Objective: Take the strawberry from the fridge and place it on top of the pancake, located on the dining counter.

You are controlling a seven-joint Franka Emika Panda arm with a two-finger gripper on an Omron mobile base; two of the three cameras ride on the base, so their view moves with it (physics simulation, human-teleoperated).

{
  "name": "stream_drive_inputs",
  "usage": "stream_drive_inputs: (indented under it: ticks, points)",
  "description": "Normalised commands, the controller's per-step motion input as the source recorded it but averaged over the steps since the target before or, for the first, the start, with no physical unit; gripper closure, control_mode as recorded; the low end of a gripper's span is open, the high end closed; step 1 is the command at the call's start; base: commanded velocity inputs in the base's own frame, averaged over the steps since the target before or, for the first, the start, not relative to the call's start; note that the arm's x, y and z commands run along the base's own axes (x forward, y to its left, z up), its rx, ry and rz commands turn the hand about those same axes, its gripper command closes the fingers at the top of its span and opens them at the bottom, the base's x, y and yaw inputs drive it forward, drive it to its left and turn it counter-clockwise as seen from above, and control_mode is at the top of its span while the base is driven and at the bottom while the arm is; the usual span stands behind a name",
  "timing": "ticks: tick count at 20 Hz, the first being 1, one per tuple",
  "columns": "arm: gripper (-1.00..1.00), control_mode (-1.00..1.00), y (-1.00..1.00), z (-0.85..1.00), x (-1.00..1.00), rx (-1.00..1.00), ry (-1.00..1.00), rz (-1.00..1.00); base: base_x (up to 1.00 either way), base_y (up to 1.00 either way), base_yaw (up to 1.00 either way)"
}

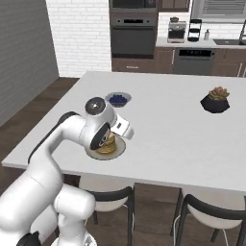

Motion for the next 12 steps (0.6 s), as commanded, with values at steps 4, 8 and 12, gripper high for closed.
stream_drive_inputs:
  ticks: [4,8,12]
  points:
    - [-1.00,-1.00,0.00,0.15,-0.11,0.00,-0.10,-0.05,0.00,0.00,0.00]
    - [-1.00,-1.00,0.00,0.00,-0.19,0.00,-0.08,0.00,0.00,0.00,0.00]
    - [-1.00,-1.00,0.00,0.00,-0.17,0.00,-0.06,0.00,0.00,0.00,0.00]
